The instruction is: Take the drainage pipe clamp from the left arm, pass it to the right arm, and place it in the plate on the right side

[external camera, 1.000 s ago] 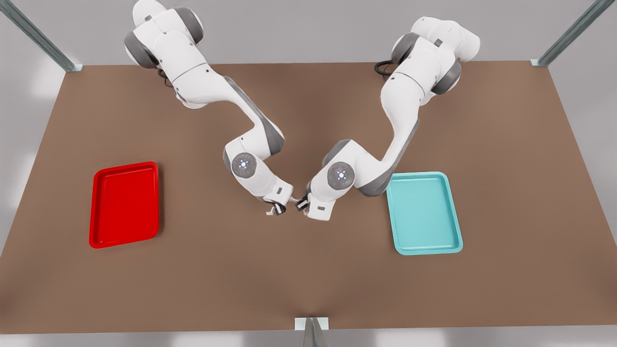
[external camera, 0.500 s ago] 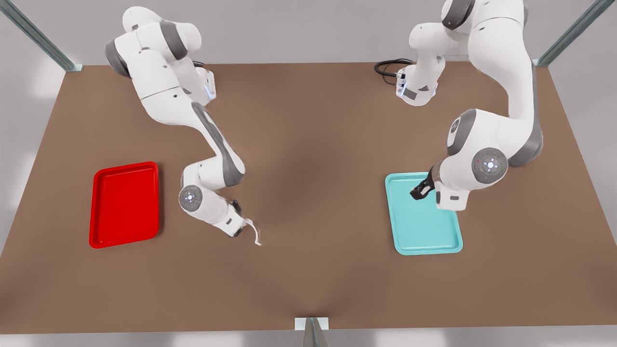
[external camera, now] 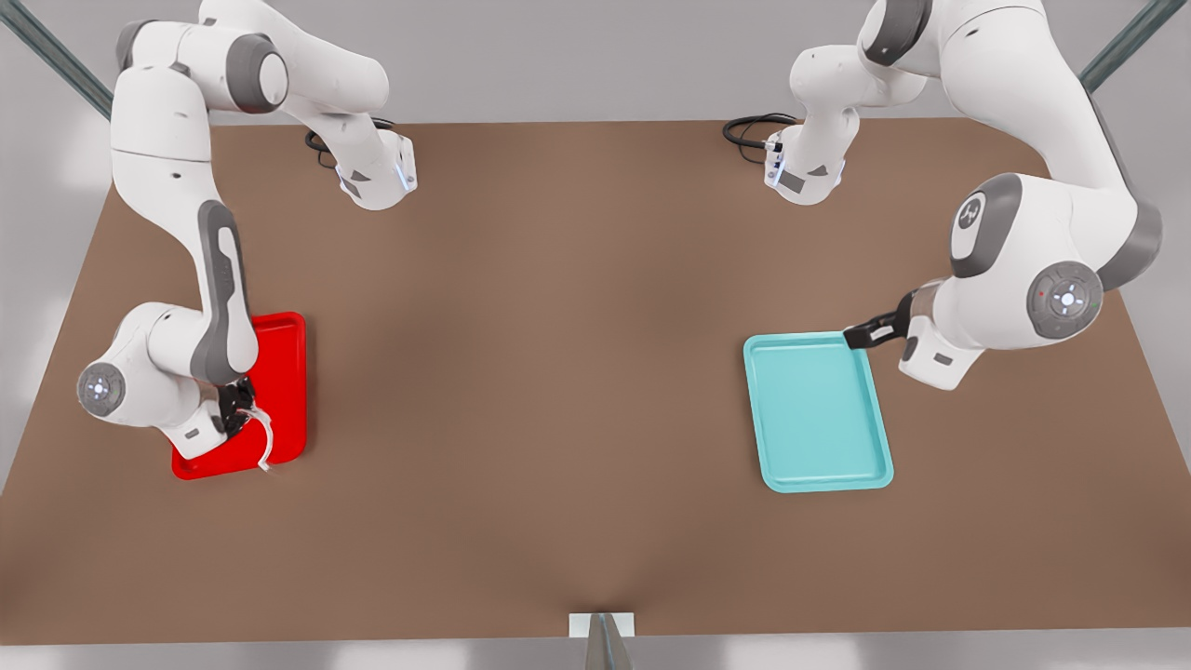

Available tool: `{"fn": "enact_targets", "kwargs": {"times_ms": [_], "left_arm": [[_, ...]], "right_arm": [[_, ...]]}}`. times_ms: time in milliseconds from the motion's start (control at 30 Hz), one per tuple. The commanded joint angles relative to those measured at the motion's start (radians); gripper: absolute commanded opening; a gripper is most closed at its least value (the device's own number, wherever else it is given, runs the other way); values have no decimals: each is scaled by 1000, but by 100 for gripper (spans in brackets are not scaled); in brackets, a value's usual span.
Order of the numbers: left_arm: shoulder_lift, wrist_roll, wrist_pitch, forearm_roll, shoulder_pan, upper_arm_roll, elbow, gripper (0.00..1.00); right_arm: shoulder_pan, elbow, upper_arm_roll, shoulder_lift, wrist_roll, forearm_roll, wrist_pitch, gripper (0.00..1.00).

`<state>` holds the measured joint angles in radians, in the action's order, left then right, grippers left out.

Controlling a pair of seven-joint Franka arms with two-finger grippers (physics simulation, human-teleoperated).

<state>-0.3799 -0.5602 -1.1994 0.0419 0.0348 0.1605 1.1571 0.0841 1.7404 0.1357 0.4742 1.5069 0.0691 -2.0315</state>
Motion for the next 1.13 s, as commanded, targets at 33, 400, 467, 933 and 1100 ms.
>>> {"fn": "enact_targets", "kwargs": {"times_ms": [33,400,467,933,1100], "left_arm": [[3,306,29,1,2,2,0,100],[3,310,32,1,-6,1,-2,100],[3,310,32,1,-6,1,-2,100],[3,309,34,3,-3,1,-2,100],[3,309,34,3,-1,1,-2,100]], "right_arm": [[19,16,45,-3,96,-20,30,21],[83,77,48,20,118,-37,27,100],[83,76,48,27,118,-35,25,100],[-313,-319,28,-242,-1221,-147,606,100],[-320,-252,33,-367,-1292,-135,648,100]]}}
